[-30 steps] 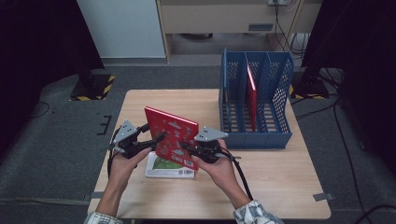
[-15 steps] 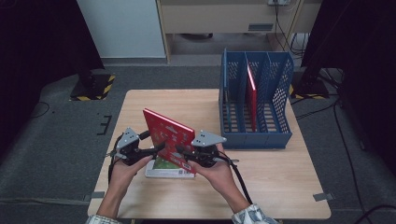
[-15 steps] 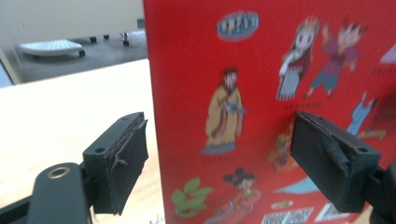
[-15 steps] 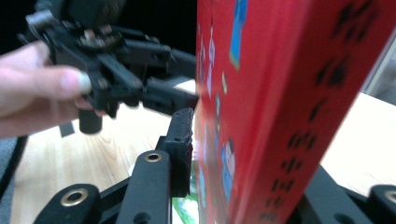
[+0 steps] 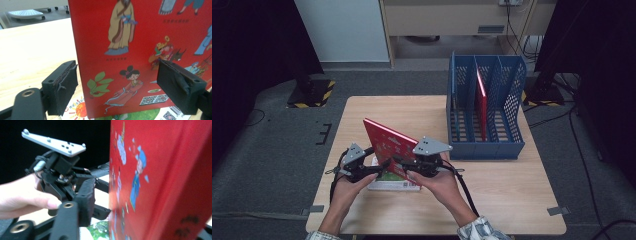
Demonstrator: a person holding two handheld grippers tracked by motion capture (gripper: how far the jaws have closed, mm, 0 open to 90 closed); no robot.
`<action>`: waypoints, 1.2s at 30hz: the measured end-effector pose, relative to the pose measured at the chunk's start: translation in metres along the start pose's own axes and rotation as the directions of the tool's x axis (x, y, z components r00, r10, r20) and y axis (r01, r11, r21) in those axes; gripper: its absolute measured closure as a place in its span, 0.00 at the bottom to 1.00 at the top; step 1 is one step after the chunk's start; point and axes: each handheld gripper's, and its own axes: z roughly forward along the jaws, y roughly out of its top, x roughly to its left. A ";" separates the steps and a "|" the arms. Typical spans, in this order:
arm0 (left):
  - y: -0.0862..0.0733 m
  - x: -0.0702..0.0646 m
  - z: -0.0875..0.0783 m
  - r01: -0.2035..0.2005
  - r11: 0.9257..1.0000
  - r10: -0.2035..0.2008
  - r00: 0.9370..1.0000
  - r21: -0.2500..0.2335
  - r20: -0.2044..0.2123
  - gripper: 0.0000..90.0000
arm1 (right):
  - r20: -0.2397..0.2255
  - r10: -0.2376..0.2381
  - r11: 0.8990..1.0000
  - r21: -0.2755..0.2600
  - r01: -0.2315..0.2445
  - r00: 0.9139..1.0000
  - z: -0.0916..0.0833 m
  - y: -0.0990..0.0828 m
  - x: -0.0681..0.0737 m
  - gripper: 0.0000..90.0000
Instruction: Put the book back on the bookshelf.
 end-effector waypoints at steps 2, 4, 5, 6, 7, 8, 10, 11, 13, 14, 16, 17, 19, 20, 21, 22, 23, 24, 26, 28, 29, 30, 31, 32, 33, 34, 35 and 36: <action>-0.001 0.001 0.000 -0.001 1.000 0.001 1.000 0.002 0.004 0.18 | -0.009 0.003 1.000 -0.003 -0.003 1.000 0.001 0.001 0.000 0.56; 0.000 0.000 0.000 -0.005 1.000 0.005 1.000 0.002 0.004 0.20 | -0.019 0.008 1.000 -0.011 -0.008 1.000 0.001 0.003 0.000 0.55; 0.000 0.000 0.000 -0.008 1.000 0.008 1.000 0.003 0.004 0.20 | -0.032 0.007 1.000 -0.016 -0.008 0.999 0.001 0.003 0.000 0.53; 0.000 0.000 0.000 -0.008 1.000 0.008 1.000 0.004 0.004 0.20 | -0.040 0.009 1.000 -0.020 -0.010 0.999 0.001 0.004 -0.001 0.52; 0.000 0.000 0.000 -0.009 1.000 0.009 1.000 0.004 0.005 0.20 | -0.049 0.011 1.000 -0.026 -0.013 0.999 0.001 0.004 -0.001 0.52; 0.000 0.000 0.000 -0.008 1.000 0.008 1.000 0.003 0.004 0.20 | -0.051 0.018 0.999 -0.029 -0.020 0.999 0.001 0.005 -0.002 0.53; 0.000 0.000 0.000 -0.007 1.000 0.007 1.000 0.004 0.004 0.20 | -0.049 0.015 0.999 -0.028 -0.017 0.999 0.001 0.006 -0.003 0.56; 0.000 0.000 0.000 -0.007 1.000 0.007 1.000 0.004 0.003 0.20 | -0.048 0.015 0.999 -0.030 -0.017 0.999 0.001 0.006 -0.003 0.58; 0.000 0.000 0.000 -0.007 1.000 0.007 1.000 0.004 0.003 0.20 | -0.047 0.016 0.999 -0.029 -0.018 0.999 0.001 0.007 -0.005 0.60; 0.000 0.000 0.000 -0.007 1.000 0.007 1.000 0.004 0.004 0.20 | -0.047 0.015 0.999 -0.031 -0.017 0.999 0.001 0.007 -0.005 0.62; 0.001 0.000 0.000 -0.007 1.000 0.007 1.000 0.004 0.004 0.20 | -0.053 0.021 0.999 -0.037 -0.023 0.998 0.001 0.007 -0.007 0.62; 0.001 0.000 0.000 -0.005 1.000 0.005 1.000 0.005 0.004 0.20 | -0.053 0.023 0.999 -0.038 -0.025 0.998 0.001 0.007 -0.007 0.63; 0.001 0.000 0.000 -0.008 1.000 0.008 1.000 0.006 0.003 0.21 | -0.050 0.025 0.999 -0.041 -0.027 0.998 0.002 0.008 -0.008 0.64; 0.001 0.000 0.000 -0.010 1.000 0.010 1.000 0.005 0.002 0.21 | -0.051 0.029 0.999 -0.043 -0.031 0.998 0.002 0.008 -0.009 0.65; 0.001 0.001 0.000 -0.011 1.000 0.011 1.000 0.006 0.002 0.22 | -0.049 0.031 0.998 -0.047 -0.033 0.998 0.002 0.009 -0.010 0.67; 0.001 0.000 0.000 -0.012 1.000 0.012 1.000 0.006 0.001 0.22 | -0.051 0.032 0.998 -0.050 -0.035 0.998 0.002 0.009 -0.010 0.68; 0.001 0.000 0.000 -0.012 1.000 0.012 1.000 0.006 0.001 0.22 | -0.051 0.037 0.998 -0.054 -0.039 0.998 0.003 0.010 -0.011 0.69; 0.001 0.000 0.000 -0.012 1.000 0.012 1.000 0.006 0.000 0.22 | -0.053 0.039 0.998 -0.054 -0.042 0.998 0.003 0.011 -0.011 0.70; 0.001 0.000 0.000 -0.012 1.000 0.012 1.000 0.007 -0.001 0.22 | -0.051 0.044 0.997 -0.057 -0.047 0.998 0.004 0.013 -0.012 0.71; 0.001 0.000 0.000 -0.012 1.000 0.012 1.000 0.007 -0.001 0.22 | -0.048 0.046 0.997 -0.058 -0.049 0.998 0.005 0.014 -0.012 0.73; 0.001 0.000 0.000 -0.012 1.000 0.012 1.000 0.007 -0.002 0.22 | -0.046 0.049 0.997 -0.060 -0.052 0.998 0.006 0.015 -0.013 0.75; 0.001 0.000 0.000 -0.012 1.000 0.012 1.000 0.007 -0.002 0.23 | -0.045 0.053 0.997 -0.061 -0.056 0.998 0.006 0.015 -0.013 0.76; 0.001 0.000 0.000 -0.012 1.000 0.012 1.000 0.007 -0.002 0.23 | -0.045 0.058 0.996 -0.064 -0.061 0.997 0.007 0.015 -0.013 0.76; 0.001 0.000 0.000 -0.012 1.000 0.012 1.000 0.007 -0.002 0.23 | -0.045 0.058 0.996 -0.065 -0.061 0.997 0.007 0.015 -0.014 0.77; 0.001 0.000 0.000 -0.011 1.000 0.011 1.000 0.007 -0.003 0.23 | -0.040 0.059 0.996 -0.067 -0.062 0.997 0.007 0.015 -0.014 0.78; 0.001 0.000 0.000 -0.011 1.000 0.011 1.000 0.007 -0.003 0.23 | -0.043 0.065 0.995 -0.069 -0.068 0.997 0.008 0.015 -0.014 0.79; 0.001 0.000 0.000 -0.011 1.000 0.011 1.000 0.007 -0.003 0.23 | -0.043 0.067 0.995 -0.071 -0.070 0.997 0.008 0.015 -0.015 0.80; 0.001 0.000 0.000 -0.011 1.000 0.011 1.000 0.007 -0.003 0.23 | -0.041 0.070 0.995 -0.073 -0.073 0.997 0.008 0.015 -0.015 0.80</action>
